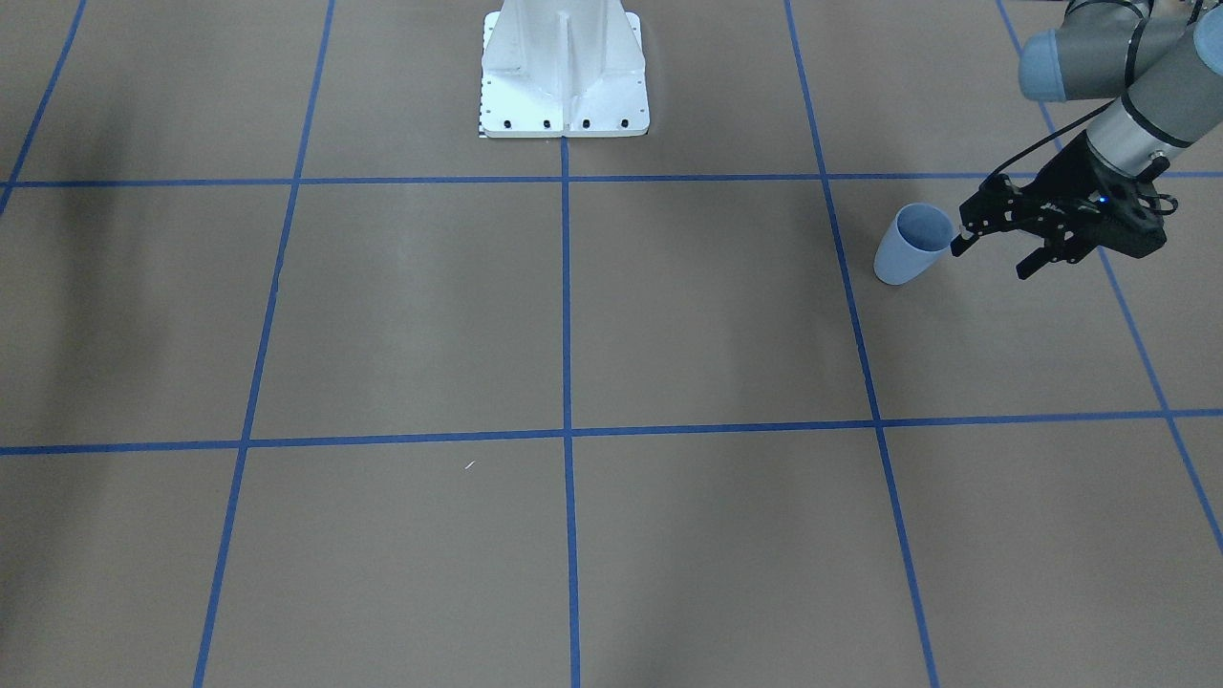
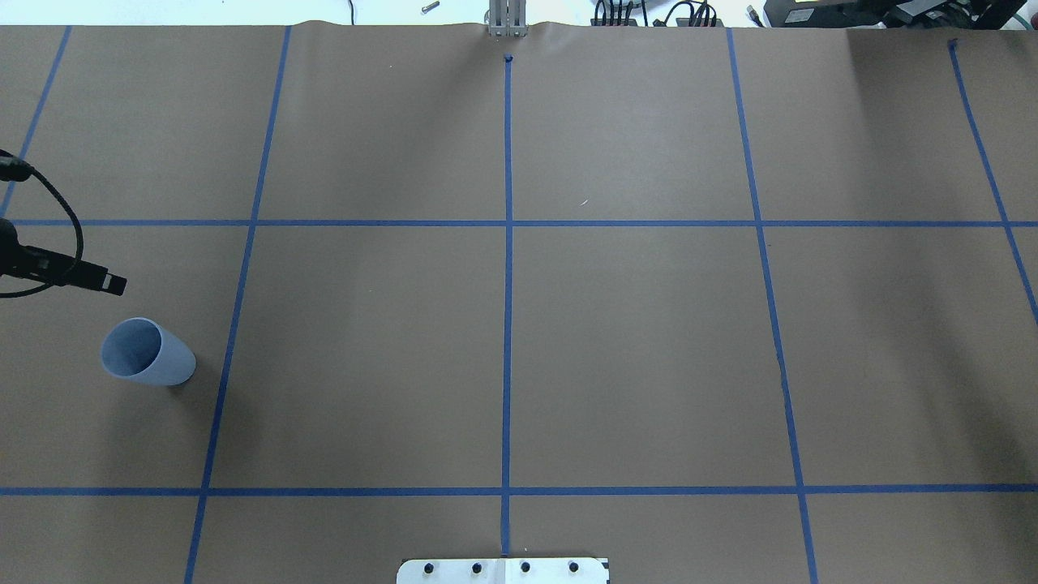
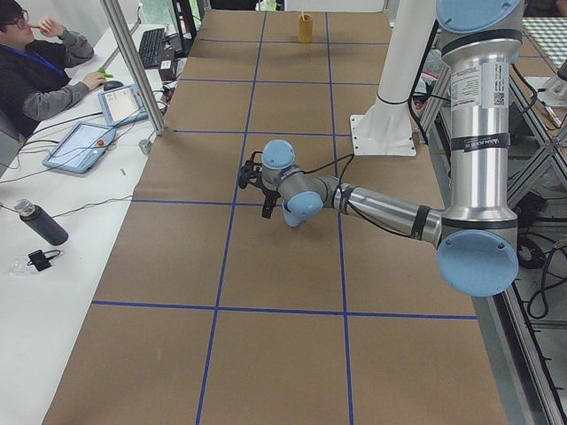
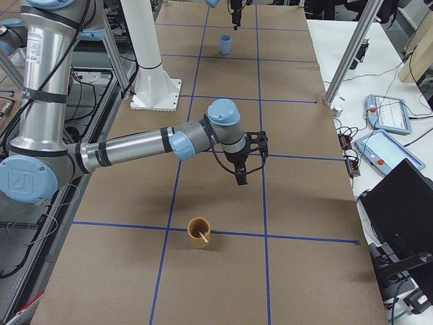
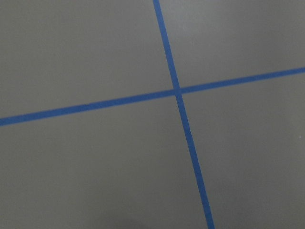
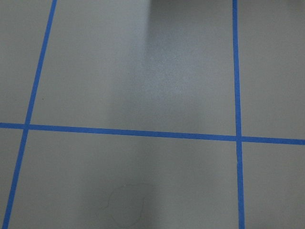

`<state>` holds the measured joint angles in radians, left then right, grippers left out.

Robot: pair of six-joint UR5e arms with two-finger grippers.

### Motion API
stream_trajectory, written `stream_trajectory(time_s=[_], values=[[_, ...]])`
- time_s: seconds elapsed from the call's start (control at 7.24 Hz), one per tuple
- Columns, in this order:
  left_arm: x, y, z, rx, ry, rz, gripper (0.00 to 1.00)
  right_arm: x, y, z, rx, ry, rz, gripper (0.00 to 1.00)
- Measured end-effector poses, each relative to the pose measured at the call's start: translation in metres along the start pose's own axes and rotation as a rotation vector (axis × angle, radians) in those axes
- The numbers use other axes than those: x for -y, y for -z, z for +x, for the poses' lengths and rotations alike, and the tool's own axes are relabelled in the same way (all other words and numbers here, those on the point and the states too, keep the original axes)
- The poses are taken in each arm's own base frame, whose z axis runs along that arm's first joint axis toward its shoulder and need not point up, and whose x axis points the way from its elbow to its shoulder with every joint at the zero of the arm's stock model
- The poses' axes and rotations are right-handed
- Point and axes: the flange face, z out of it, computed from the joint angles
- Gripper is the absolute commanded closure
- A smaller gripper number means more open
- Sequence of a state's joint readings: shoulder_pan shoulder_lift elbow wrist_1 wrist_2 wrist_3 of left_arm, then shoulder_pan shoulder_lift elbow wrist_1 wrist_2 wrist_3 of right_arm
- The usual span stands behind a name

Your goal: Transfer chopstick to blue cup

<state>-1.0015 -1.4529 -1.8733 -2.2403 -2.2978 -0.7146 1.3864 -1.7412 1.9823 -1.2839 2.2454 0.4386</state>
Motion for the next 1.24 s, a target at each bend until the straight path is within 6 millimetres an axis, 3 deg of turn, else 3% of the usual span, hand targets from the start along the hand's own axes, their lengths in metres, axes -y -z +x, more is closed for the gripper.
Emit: stream_trajectory(time_s=[0.28, 0.55, 0.83, 0.97, 1.1, 1.24], values=[[-0.045, -0.011, -0.017, 0.024, -0.035, -0.012, 0.08, 0.000, 0.000, 0.000, 0.000, 0.000, 0.000, 0.00], [-0.055, -0.020, -0.019, 0.046, -0.045, -0.012, 0.11, -0.002, 0.000, 0.001, 0.000, 0.000, -0.001, 0.00], [-0.050, -0.027, -0.009, 0.035, -0.049, -0.011, 0.12, -0.003, -0.001, 0.002, -0.002, 0.000, -0.003, 0.00], [-0.047, -0.034, -0.001, 0.029, -0.044, -0.014, 0.37, -0.004, -0.001, 0.003, -0.003, -0.001, -0.005, 0.00], [-0.046, -0.045, 0.007, 0.035, -0.043, -0.015, 0.88, -0.005, -0.002, 0.004, -0.003, -0.002, -0.007, 0.00], [-0.049, -0.057, 0.010, 0.049, -0.043, -0.020, 1.00, -0.005, -0.002, 0.004, -0.004, -0.002, -0.008, 0.00]])
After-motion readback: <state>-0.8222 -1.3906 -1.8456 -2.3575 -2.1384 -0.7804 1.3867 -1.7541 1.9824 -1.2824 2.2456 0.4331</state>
